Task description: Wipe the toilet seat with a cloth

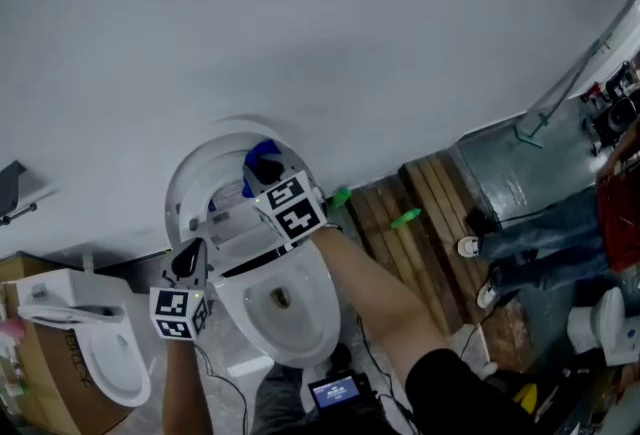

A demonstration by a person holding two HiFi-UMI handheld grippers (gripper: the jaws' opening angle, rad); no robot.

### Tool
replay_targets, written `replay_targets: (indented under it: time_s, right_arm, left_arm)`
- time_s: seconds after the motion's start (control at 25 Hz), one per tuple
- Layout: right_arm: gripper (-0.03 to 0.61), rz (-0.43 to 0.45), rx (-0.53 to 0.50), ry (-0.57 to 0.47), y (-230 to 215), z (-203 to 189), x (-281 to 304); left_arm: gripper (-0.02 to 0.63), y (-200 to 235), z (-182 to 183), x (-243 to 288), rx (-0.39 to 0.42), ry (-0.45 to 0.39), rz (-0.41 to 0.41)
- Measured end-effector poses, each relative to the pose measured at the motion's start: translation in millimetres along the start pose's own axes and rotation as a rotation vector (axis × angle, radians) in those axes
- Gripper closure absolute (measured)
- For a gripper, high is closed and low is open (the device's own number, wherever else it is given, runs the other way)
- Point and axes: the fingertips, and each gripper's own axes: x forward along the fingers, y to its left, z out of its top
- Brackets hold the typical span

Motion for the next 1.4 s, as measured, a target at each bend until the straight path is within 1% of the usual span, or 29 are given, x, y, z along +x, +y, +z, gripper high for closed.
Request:
replay_targets:
  time_s: [0.2, 0.36, 0.6, 0.72, 0.84, 1.08, 1.28, 1.32, 1.36, 1.4]
  right_arm:
    - [0.534, 0.029, -0.011, 0.004, 23, 15, 9]
    - [0.534, 0.059, 0.0, 0.007, 44, 25, 18]
    - [0.534, 0.092, 0.029, 0.033, 61, 23, 24]
    - [0.534, 0.116, 0.011, 0.056, 72, 21, 26]
    - [0.534, 0.126, 0.013, 0.058, 77, 22, 23]
    - [0.534, 0.123, 0.054, 0.016, 67, 34, -6]
    - [0.534, 0.111, 0.066, -0.009, 54, 37, -36]
    - [0.534, 0.11, 0.063, -0.009, 52, 36, -42]
    - [0.534, 0.109, 0.06, -0.01, 50, 35, -48]
    - [0.534, 0.11, 0.058, -0.01, 48, 34, -54]
  left_arm:
    - [0.6, 13, 21, -8, 0.017, -0.02, 0.005]
    - [0.6, 16, 38, -14, -0.011, -0.066, -0.046]
    - [0.6, 19, 47, -14, 0.003, -0.054, -0.067]
    - [0.6, 18, 52, -10, 0.009, -0.045, -0.068]
    - [0.6, 15, 54, -7, 0.026, -0.026, -0.076]
    - [0.598, 16, 65, 4, 0.014, -0.014, -0.058]
    - [0.595, 19, 78, 18, 0.054, -0.003, 0.011]
    - [0.57, 20, 79, 22, 0.059, 0.006, 0.018]
    - [0.513, 19, 80, 25, 0.064, 0.02, 0.02]
    - [0.479, 18, 80, 29, 0.072, 0.035, 0.02]
